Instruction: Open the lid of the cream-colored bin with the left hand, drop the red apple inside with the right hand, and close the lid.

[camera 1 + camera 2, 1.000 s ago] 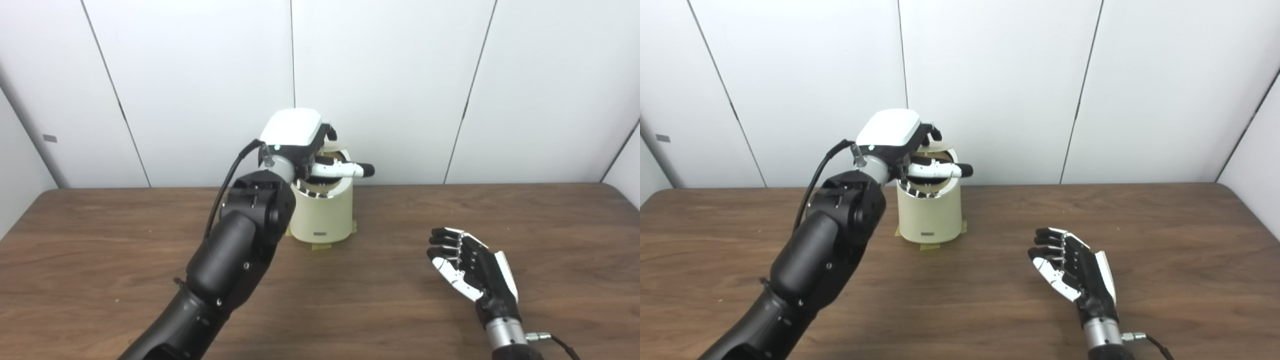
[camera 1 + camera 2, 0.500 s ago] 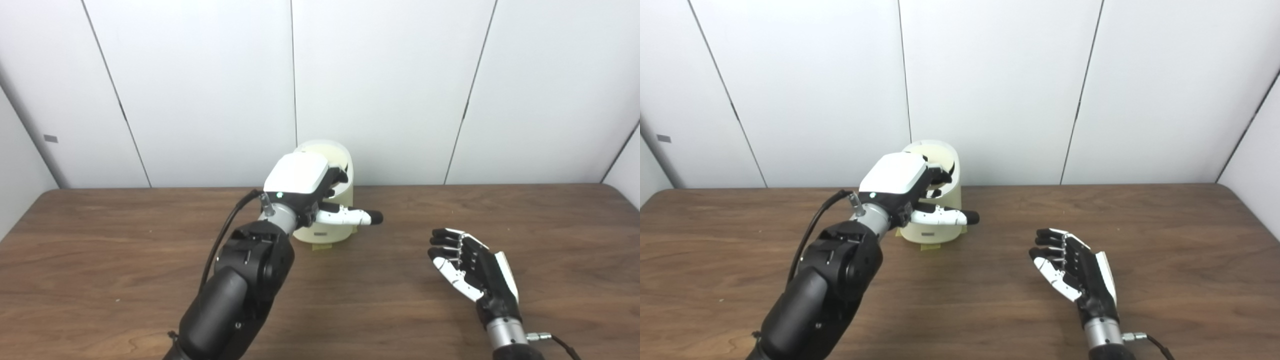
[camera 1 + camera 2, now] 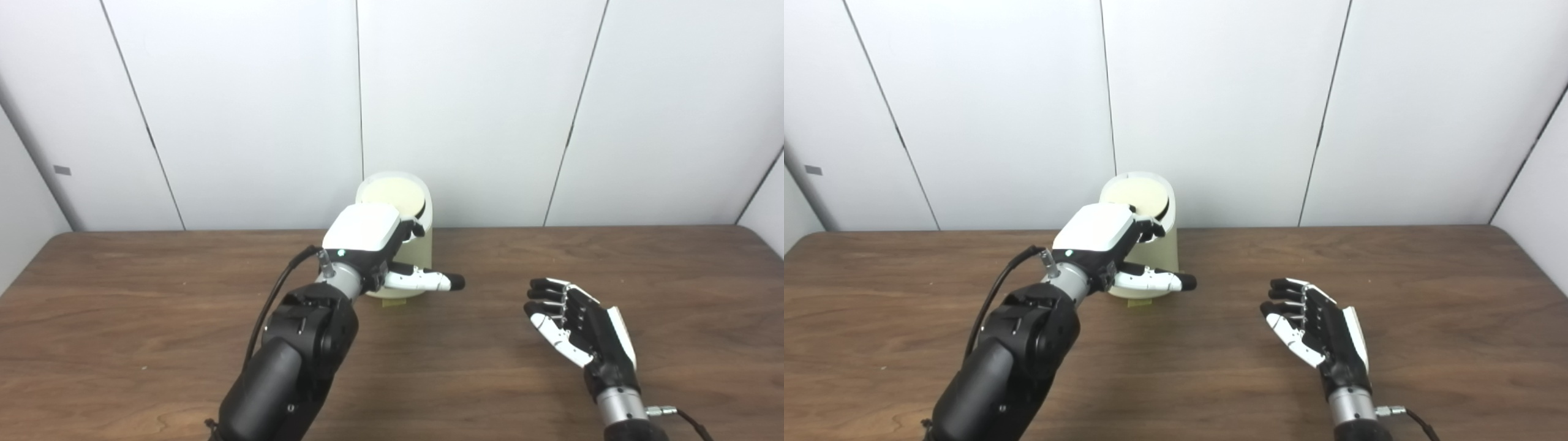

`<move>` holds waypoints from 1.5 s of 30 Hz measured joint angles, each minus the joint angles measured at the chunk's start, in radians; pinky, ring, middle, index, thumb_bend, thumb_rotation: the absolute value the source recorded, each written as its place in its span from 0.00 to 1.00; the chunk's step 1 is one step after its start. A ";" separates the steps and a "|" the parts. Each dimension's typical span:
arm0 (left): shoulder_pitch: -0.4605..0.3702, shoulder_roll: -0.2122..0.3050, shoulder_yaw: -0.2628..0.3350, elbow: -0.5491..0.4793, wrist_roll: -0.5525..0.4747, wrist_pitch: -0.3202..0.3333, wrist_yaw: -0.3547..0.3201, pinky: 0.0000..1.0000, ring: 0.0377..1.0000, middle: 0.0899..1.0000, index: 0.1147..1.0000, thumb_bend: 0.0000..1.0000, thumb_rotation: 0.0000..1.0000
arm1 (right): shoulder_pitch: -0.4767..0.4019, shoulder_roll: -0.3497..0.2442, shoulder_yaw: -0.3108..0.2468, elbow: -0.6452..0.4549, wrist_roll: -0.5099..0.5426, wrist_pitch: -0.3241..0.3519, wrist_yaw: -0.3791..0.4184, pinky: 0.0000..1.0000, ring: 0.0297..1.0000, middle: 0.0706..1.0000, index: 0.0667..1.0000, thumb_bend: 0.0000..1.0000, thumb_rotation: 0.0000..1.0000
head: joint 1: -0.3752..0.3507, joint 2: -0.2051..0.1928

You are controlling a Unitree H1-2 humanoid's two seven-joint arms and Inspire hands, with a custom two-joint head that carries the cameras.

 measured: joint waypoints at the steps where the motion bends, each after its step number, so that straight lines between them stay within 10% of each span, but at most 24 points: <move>1: 0.000 0.000 0.004 0.003 -0.005 -0.002 0.003 1.00 0.93 0.80 0.76 1.00 0.90 | 0.000 0.000 0.000 0.000 0.000 0.000 0.000 0.51 0.61 0.65 0.65 0.25 0.38 | 0.000 0.000; 16: 0.000 0.027 0.083 0.081 -0.221 -0.124 0.147 1.00 0.77 0.81 0.81 0.99 0.76 | -0.001 0.000 0.002 0.000 0.003 0.009 0.007 0.51 0.62 0.67 0.67 0.26 0.40 | 0.000 -0.002; 35: -0.032 0.062 0.062 0.144 -0.251 -0.181 0.210 1.00 0.69 0.81 0.82 0.97 0.64 | -0.001 0.002 0.010 0.000 -0.020 0.040 0.016 0.52 0.65 0.72 0.74 0.28 0.41 | -0.002 0.000; 40: -0.009 0.055 0.061 0.180 -0.250 -0.239 0.359 1.00 0.77 0.78 0.81 0.79 0.65 | -0.001 0.003 0.010 0.000 -0.022 0.041 0.016 0.53 0.65 0.72 0.73 0.28 0.40 | -0.002 0.000; 45: 0.046 0.036 0.068 0.233 -0.249 -0.333 0.558 1.00 0.99 0.99 0.99 0.64 0.80 | -0.001 0.004 0.009 0.000 -0.021 0.042 0.016 0.52 0.65 0.72 0.73 0.27 0.42 | -0.002 -0.003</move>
